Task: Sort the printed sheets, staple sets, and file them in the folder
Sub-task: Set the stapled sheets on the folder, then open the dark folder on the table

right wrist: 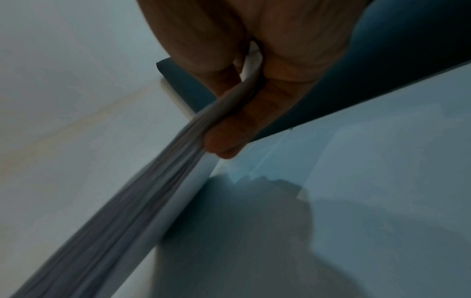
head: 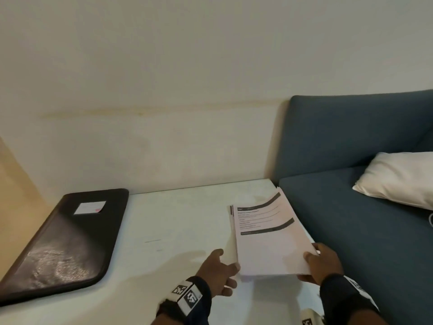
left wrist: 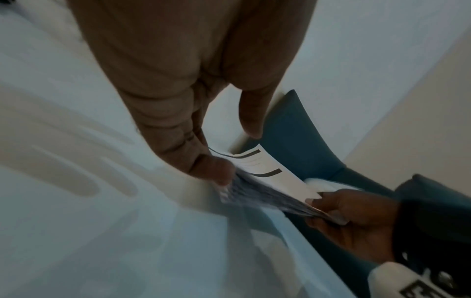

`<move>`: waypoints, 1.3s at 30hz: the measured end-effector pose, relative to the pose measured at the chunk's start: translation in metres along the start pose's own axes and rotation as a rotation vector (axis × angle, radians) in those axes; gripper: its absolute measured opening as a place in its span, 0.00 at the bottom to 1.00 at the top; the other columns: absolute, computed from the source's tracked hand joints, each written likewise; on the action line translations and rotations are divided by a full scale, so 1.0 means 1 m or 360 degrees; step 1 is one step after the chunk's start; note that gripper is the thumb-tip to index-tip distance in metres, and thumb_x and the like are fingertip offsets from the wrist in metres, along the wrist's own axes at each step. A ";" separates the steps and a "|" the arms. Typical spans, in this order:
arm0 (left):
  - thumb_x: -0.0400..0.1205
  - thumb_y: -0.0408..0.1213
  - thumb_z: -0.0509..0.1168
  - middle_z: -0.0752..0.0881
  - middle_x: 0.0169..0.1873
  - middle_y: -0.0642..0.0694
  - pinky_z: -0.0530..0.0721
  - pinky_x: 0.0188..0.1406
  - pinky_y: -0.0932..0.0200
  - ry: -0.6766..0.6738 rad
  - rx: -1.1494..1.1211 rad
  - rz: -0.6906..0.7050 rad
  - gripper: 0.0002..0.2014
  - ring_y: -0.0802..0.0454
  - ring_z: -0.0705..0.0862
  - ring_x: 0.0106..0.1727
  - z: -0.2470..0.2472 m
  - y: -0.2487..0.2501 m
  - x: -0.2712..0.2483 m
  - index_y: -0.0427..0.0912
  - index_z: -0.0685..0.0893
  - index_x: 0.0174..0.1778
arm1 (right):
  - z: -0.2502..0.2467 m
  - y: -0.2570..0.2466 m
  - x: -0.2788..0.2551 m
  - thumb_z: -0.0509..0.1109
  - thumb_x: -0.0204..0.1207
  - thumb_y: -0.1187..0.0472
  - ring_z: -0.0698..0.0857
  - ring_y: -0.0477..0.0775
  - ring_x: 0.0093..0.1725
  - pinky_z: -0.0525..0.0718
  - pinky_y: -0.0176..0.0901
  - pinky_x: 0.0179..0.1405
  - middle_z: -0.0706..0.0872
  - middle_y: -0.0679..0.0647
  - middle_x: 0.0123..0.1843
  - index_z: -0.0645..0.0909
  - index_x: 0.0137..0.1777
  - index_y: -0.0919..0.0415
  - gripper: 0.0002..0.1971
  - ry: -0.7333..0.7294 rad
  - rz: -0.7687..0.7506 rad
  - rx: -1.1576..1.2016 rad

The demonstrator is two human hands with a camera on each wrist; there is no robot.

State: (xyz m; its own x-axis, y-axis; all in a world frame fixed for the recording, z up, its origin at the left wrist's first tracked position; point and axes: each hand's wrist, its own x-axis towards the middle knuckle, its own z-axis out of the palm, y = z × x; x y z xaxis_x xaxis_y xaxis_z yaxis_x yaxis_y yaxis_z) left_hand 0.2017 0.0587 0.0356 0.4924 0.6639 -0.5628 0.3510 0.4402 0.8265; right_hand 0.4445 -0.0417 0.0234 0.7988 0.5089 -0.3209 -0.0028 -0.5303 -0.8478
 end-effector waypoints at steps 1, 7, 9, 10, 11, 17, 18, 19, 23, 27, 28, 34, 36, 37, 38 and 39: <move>0.81 0.35 0.67 0.82 0.48 0.40 0.82 0.29 0.58 0.0025 0.0118 0.0035 0.33 0.46 0.82 0.36 -0.008 -0.005 -0.002 0.44 0.59 0.79 | -0.001 0.003 0.003 0.63 0.79 0.72 0.81 0.62 0.39 0.85 0.50 0.18 0.80 0.65 0.53 0.76 0.54 0.63 0.07 0.0025 -0.0002 -0.0108; 0.78 0.36 0.70 0.83 0.44 0.42 0.77 0.26 0.60 0.0231 0.0341 0.0084 0.22 0.48 0.80 0.35 -0.077 -0.025 -0.022 0.44 0.73 0.68 | -0.001 0.005 0.006 0.67 0.78 0.62 0.87 0.68 0.39 0.90 0.64 0.31 0.85 0.66 0.43 0.80 0.49 0.68 0.07 0.0016 0.0144 -0.0610; 0.75 0.36 0.72 0.82 0.44 0.41 0.74 0.25 0.60 0.0299 0.0334 0.0074 0.23 0.48 0.78 0.34 -0.106 -0.030 -0.031 0.42 0.75 0.65 | 0.003 0.005 0.005 0.69 0.76 0.53 0.87 0.67 0.52 0.88 0.60 0.51 0.86 0.65 0.55 0.81 0.57 0.65 0.17 0.0017 0.0146 -0.0925; 0.74 0.37 0.72 0.82 0.46 0.42 0.74 0.26 0.60 0.0346 0.0378 0.0083 0.23 0.48 0.78 0.35 -0.121 -0.032 -0.036 0.44 0.76 0.64 | 0.006 0.003 0.004 0.67 0.75 0.47 0.84 0.66 0.59 0.84 0.57 0.60 0.84 0.63 0.61 0.81 0.63 0.62 0.22 0.0057 0.0154 -0.1145; 0.75 0.40 0.72 0.83 0.48 0.44 0.76 0.27 0.60 0.0411 0.0478 0.0107 0.21 0.49 0.79 0.37 -0.139 -0.035 -0.043 0.46 0.76 0.63 | 0.011 -0.001 -0.001 0.66 0.74 0.42 0.80 0.65 0.65 0.79 0.56 0.65 0.80 0.63 0.66 0.78 0.66 0.59 0.27 0.0108 0.0153 -0.1331; 0.79 0.49 0.69 0.81 0.65 0.48 0.75 0.59 0.63 0.0774 0.1133 0.0102 0.24 0.51 0.80 0.63 -0.252 -0.053 -0.083 0.46 0.76 0.70 | 0.105 -0.049 -0.063 0.65 0.75 0.40 0.77 0.66 0.67 0.77 0.57 0.62 0.77 0.61 0.69 0.74 0.69 0.51 0.26 0.0000 -0.0327 -0.1437; 0.79 0.50 0.69 0.80 0.67 0.47 0.74 0.63 0.61 0.0829 0.1177 0.0065 0.25 0.49 0.79 0.66 -0.276 -0.059 -0.089 0.44 0.77 0.70 | 0.133 -0.055 -0.072 0.66 0.75 0.41 0.79 0.64 0.66 0.77 0.54 0.63 0.80 0.59 0.68 0.76 0.66 0.51 0.22 -0.0129 -0.0455 -0.1383; 0.79 0.50 0.69 0.80 0.68 0.46 0.73 0.66 0.60 0.0877 0.1190 0.0033 0.25 0.48 0.78 0.68 -0.296 -0.064 -0.094 0.44 0.77 0.70 | 0.158 -0.060 -0.085 0.68 0.76 0.43 0.80 0.62 0.65 0.76 0.50 0.64 0.83 0.57 0.66 0.78 0.63 0.51 0.19 -0.0282 -0.0559 -0.1318; 0.79 0.48 0.68 0.84 0.58 0.44 0.74 0.51 0.60 0.0970 0.1253 -0.0167 0.11 0.46 0.81 0.56 -0.375 -0.090 -0.111 0.47 0.82 0.53 | 0.275 -0.080 -0.143 0.72 0.76 0.47 0.83 0.57 0.61 0.75 0.39 0.57 0.87 0.53 0.55 0.78 0.42 0.50 0.09 -0.0807 -0.0722 -0.1167; 0.73 0.61 0.66 0.82 0.50 0.44 0.81 0.47 0.55 0.1139 0.1352 -0.0362 0.23 0.43 0.83 0.47 -0.432 -0.109 -0.108 0.47 0.79 0.53 | 0.372 -0.089 -0.179 0.73 0.72 0.45 0.87 0.63 0.48 0.85 0.51 0.55 0.85 0.56 0.42 0.77 0.33 0.54 0.15 -0.1051 -0.0611 -0.1028; 0.72 0.63 0.66 0.81 0.50 0.43 0.83 0.48 0.53 0.1197 0.1351 -0.0369 0.27 0.43 0.83 0.47 -0.444 -0.115 -0.105 0.45 0.77 0.56 | 0.393 -0.089 -0.184 0.71 0.73 0.45 0.86 0.61 0.47 0.84 0.49 0.53 0.85 0.57 0.43 0.79 0.35 0.56 0.15 -0.1081 -0.0622 -0.1064; 0.78 0.62 0.63 0.83 0.45 0.40 0.85 0.41 0.52 0.1128 0.1096 -0.0334 0.31 0.43 0.84 0.41 -0.471 -0.114 -0.080 0.35 0.77 0.60 | 0.457 -0.104 -0.197 0.72 0.75 0.45 0.84 0.62 0.55 0.79 0.44 0.51 0.82 0.59 0.53 0.78 0.59 0.64 0.23 -0.0926 -0.0509 -0.1069; 0.80 0.56 0.65 0.81 0.36 0.42 0.79 0.32 0.56 0.1112 0.1029 -0.0305 0.25 0.46 0.81 0.33 -0.470 -0.105 -0.081 0.33 0.79 0.54 | 0.458 -0.110 -0.190 0.73 0.75 0.45 0.84 0.63 0.54 0.82 0.49 0.57 0.83 0.61 0.54 0.77 0.62 0.67 0.27 -0.0930 -0.0357 -0.0982; 0.81 0.53 0.66 0.80 0.35 0.42 0.77 0.29 0.57 0.1097 0.1005 -0.0284 0.22 0.46 0.79 0.31 -0.466 -0.098 -0.084 0.34 0.78 0.52 | 0.453 -0.114 -0.187 0.73 0.75 0.45 0.84 0.65 0.57 0.83 0.50 0.59 0.84 0.63 0.58 0.77 0.64 0.68 0.28 -0.0916 -0.0285 -0.0914; 0.81 0.50 0.67 0.79 0.34 0.41 0.78 0.28 0.57 0.1068 0.0986 -0.0253 0.20 0.46 0.79 0.30 -0.461 -0.091 -0.087 0.33 0.78 0.50 | 0.448 -0.117 -0.180 0.74 0.75 0.47 0.84 0.67 0.59 0.83 0.52 0.60 0.84 0.65 0.60 0.76 0.65 0.70 0.29 -0.0918 -0.0192 -0.0810; 0.81 0.48 0.67 0.80 0.34 0.40 0.79 0.29 0.56 0.1030 0.0963 -0.0215 0.18 0.45 0.79 0.30 -0.453 -0.083 -0.090 0.32 0.79 0.49 | 0.441 -0.122 -0.172 0.75 0.75 0.50 0.84 0.69 0.58 0.85 0.56 0.59 0.84 0.66 0.61 0.77 0.65 0.71 0.28 -0.0949 -0.0077 -0.0650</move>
State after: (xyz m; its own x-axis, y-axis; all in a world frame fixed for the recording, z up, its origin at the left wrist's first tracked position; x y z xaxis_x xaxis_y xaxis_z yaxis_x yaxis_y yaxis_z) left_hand -0.2329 0.2362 0.0247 -0.0646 0.9210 -0.3841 0.8233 0.2667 0.5010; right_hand 0.0417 0.2347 -0.0041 0.3280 0.7598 -0.5614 0.3424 -0.6495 -0.6789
